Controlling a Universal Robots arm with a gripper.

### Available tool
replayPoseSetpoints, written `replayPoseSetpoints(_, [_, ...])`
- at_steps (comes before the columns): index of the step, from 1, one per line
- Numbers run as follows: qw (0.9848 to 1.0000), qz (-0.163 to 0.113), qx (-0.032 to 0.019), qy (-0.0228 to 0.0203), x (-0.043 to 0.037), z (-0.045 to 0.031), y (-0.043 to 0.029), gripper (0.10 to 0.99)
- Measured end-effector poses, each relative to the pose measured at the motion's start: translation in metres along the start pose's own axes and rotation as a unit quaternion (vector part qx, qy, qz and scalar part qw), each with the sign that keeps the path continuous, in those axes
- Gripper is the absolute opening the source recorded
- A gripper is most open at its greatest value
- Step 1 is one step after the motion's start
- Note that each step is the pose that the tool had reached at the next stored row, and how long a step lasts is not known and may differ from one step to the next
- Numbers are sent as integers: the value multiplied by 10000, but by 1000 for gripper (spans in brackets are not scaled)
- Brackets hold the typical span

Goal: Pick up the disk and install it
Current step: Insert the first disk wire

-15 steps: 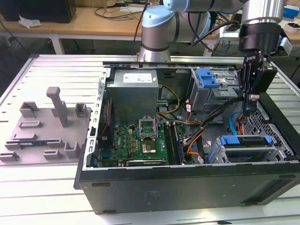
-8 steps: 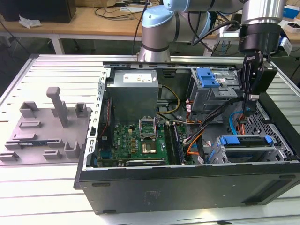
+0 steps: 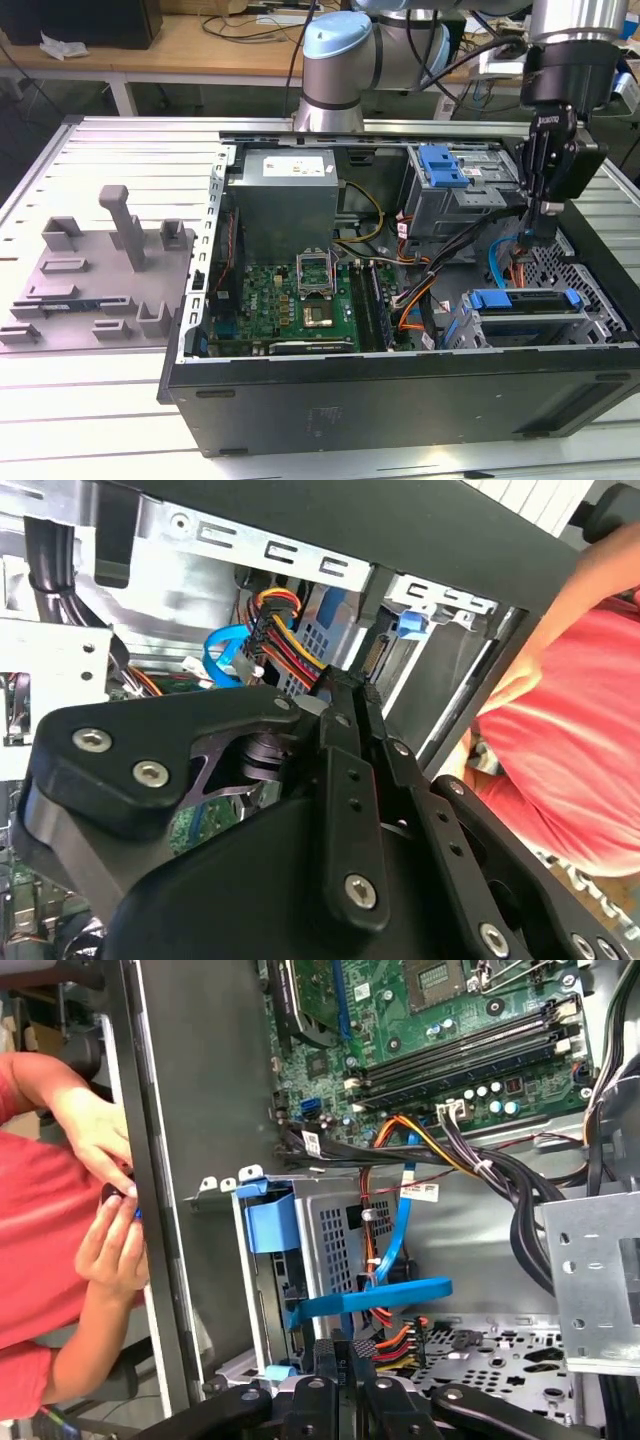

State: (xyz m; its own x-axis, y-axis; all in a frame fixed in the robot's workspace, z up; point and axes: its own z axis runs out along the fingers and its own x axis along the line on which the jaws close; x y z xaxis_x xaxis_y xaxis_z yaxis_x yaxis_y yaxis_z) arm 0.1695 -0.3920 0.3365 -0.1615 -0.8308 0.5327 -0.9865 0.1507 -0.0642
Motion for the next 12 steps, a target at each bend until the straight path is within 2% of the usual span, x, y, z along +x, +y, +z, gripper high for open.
replayPoseSetpoints(1, [9999,-3,-17,-108,34,22,-6,165])
replayPoseSetpoints(3, [9998,-6,-33,-205,71,43,-12,165])
replayPoseSetpoints(6, [9995,-9,-53,-323,131,72,-21,165])
replayPoseSetpoints(10, [9991,-11,-68,-415,245,116,-39,165])
replayPoseSetpoints(12, [9990,-14,-70,-434,296,145,-40,165])
